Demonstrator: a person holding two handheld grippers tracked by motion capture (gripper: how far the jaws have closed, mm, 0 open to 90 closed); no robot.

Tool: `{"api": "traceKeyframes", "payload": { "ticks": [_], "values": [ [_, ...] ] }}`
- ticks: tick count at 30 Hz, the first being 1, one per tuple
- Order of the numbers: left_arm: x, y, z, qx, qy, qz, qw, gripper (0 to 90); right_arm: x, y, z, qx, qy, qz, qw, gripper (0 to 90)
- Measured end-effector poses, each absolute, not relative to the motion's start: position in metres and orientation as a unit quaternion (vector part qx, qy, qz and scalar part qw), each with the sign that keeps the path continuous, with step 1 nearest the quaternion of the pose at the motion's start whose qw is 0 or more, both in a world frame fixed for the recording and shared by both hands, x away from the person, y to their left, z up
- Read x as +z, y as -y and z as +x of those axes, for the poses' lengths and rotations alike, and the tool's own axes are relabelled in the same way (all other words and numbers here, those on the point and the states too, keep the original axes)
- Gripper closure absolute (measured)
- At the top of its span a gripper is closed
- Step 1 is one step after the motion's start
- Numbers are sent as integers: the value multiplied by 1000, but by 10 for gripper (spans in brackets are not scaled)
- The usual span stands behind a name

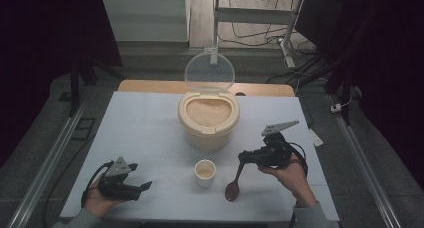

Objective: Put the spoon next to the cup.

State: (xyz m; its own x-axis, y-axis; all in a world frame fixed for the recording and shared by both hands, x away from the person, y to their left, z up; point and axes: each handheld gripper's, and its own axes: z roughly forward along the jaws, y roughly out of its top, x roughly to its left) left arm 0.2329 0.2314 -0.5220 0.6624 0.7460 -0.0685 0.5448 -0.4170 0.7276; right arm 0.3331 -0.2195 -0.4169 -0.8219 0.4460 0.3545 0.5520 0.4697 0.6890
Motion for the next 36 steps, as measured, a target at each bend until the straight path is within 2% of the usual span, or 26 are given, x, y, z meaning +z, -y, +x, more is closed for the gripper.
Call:
{"api": "traceKeyframes", "payload": {
  "ticks": [17, 26, 36],
  "values": [
    [-523, -231, 233, 134, -389, 832, 373, 169, -449, 218, 362, -414, 843, -343, 17, 728],
    [-524, -232, 233, 134, -391, 831, 371, 169, -472, 208, 376, -411, 838, -357, 44, 707],
    [-524, -232, 233, 134, -390, 832, 371, 169, -496, 193, 379, -339, 860, -379, -37, 573]
  ]
}}
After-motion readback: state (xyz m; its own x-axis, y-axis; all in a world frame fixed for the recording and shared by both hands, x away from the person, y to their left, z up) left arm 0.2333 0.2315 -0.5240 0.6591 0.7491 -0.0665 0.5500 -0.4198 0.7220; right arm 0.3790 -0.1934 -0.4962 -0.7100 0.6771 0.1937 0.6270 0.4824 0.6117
